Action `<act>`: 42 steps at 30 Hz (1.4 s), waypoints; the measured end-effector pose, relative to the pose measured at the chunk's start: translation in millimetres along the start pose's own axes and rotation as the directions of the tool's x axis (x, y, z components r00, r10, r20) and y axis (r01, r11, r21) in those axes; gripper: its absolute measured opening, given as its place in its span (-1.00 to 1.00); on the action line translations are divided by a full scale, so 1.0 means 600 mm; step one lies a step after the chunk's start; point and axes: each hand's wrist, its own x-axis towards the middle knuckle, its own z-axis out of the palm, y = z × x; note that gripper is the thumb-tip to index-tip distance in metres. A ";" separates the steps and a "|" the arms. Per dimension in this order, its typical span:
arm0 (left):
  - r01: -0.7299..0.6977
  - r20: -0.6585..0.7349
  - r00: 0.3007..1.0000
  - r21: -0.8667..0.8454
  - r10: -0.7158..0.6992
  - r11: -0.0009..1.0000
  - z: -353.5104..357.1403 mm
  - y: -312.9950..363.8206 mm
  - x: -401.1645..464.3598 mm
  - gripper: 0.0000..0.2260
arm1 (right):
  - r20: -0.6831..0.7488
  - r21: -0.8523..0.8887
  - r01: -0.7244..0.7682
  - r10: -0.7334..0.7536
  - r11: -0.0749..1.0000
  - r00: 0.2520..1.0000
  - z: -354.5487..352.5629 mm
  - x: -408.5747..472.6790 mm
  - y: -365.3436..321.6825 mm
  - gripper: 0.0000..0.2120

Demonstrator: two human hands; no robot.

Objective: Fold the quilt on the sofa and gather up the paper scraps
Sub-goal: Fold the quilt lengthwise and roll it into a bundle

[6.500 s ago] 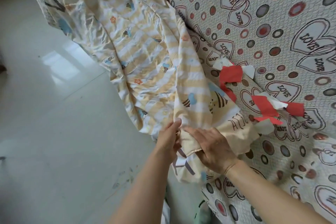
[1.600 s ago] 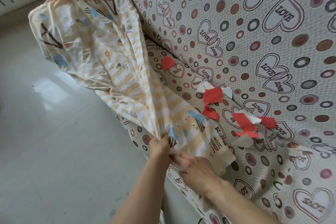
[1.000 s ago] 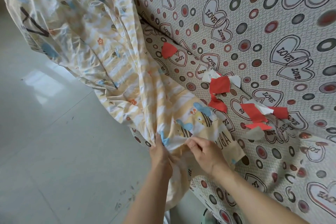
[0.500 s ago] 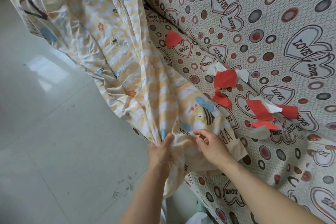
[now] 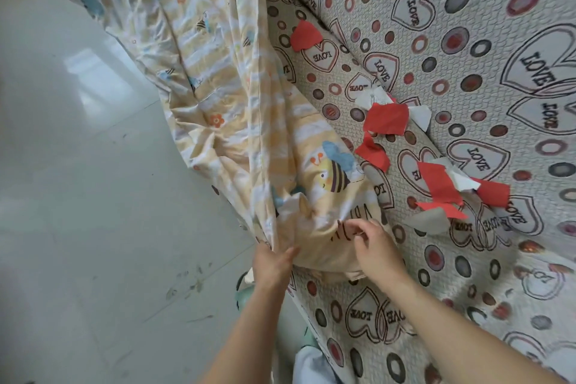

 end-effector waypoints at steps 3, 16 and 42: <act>0.004 -0.116 0.993 0.023 -0.001 1.000 0.009 -0.019 -0.002 -0.83 | -0.069 -0.096 -0.081 0.075 0.992 0.995 -0.007 -0.009 0.046 -0.62; 0.112 -0.146 0.974 -0.355 -0.173 0.928 0.003 -0.032 0.012 -0.85 | 0.143 0.615 -0.624 0.710 0.482 0.689 0.007 0.024 0.112 -0.75; 0.299 0.068 0.954 -0.190 -0.291 0.935 0.020 -0.107 -0.037 -0.84 | -0.091 0.528 -0.368 0.481 0.765 0.872 -0.013 0.007 0.049 -0.73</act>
